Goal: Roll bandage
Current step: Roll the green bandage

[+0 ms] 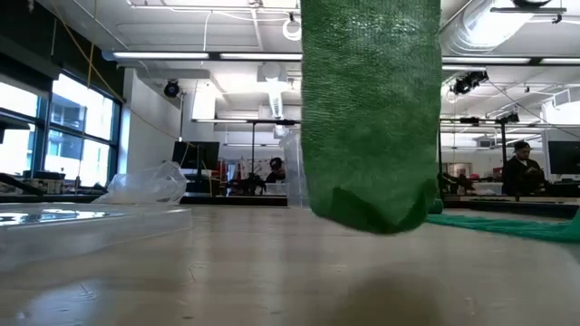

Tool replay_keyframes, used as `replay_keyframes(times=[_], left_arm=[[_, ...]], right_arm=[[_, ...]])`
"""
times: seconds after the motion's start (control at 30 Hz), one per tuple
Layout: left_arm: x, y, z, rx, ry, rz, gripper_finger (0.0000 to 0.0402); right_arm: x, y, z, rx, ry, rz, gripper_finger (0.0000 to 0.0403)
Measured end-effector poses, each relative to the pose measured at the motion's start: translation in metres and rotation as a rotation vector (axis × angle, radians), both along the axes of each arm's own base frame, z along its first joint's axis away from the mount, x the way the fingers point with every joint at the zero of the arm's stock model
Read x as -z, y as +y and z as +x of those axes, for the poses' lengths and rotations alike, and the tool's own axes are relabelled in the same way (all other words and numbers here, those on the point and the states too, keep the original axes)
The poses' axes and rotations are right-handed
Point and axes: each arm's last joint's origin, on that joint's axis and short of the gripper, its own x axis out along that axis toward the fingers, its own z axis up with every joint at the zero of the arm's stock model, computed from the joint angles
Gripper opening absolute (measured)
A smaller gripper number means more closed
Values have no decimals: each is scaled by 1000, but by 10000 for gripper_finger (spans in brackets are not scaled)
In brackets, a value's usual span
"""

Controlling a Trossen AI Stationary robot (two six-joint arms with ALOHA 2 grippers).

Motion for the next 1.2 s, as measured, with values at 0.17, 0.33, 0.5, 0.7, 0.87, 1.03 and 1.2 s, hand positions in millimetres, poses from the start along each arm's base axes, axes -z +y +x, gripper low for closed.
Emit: replay_keyframes(times=[0.17,0.33,0.5,0.7,0.87,1.03,1.2], left_arm=[[-2,-2,-3,-12,-6,-1,145],[-1,4,3,-18,-5,-20,145],[-1,4,3,-16,-8,-36,145],[0,11,8,-31,-21,-122,145],[0,17,12,-59,-25,-173,145],[-1,20,14,-84,-39,-222,145],[-1,26,17,-114,-49,-271,145]], right_arm=[[2,0,0,5,15,3,5],[1,0,0,14,11,10,5],[1,0,0,12,10,9,5],[0,-1,0,27,1,9,5],[-1,-1,0,35,-13,17,5],[-2,-1,0,35,-16,19,5],[-2,-1,0,30,-16,32,5]])
